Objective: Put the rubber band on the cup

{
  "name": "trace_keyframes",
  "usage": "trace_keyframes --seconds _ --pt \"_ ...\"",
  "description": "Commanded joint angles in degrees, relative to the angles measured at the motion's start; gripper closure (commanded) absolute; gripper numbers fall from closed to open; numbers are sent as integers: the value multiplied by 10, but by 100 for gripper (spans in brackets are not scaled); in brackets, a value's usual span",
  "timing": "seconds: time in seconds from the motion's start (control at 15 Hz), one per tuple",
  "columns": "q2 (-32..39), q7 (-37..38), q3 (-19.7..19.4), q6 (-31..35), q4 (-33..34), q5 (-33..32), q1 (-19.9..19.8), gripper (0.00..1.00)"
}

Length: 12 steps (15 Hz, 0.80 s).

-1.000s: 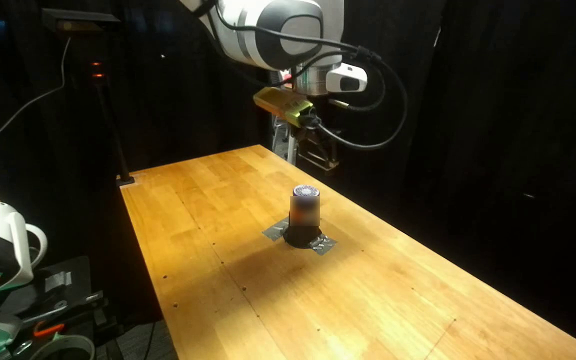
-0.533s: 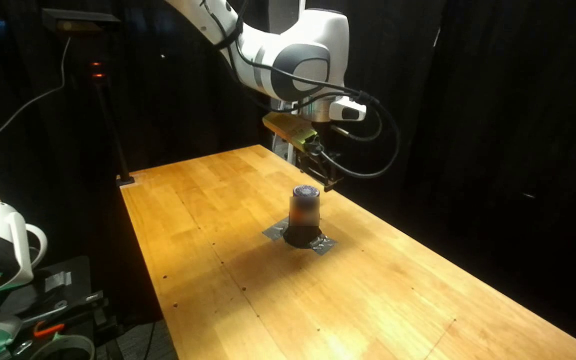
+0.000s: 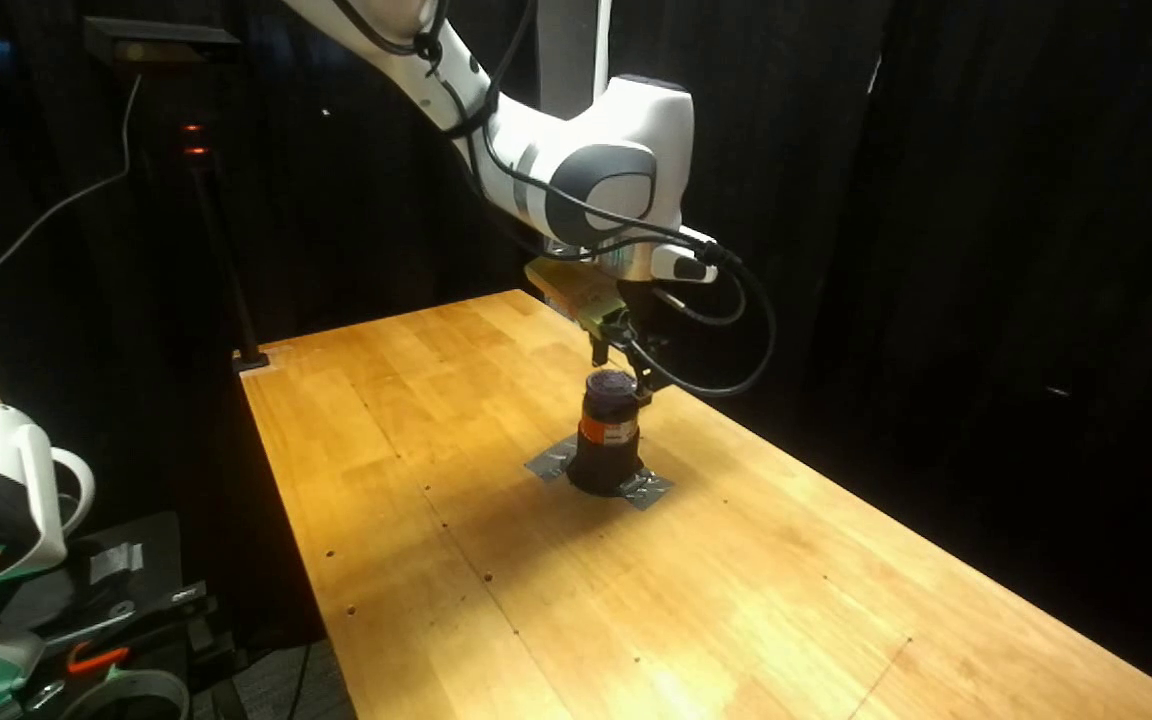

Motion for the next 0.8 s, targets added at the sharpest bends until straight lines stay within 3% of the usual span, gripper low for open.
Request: trace_keyframes --seconds 0.0,0.27,0.73 --pt "20 -3 4 13 22 11 -2 0" --pt "24 -6 5 9 20 13 -5 0" --pt "33 3 -5 75 12 1 2 0"
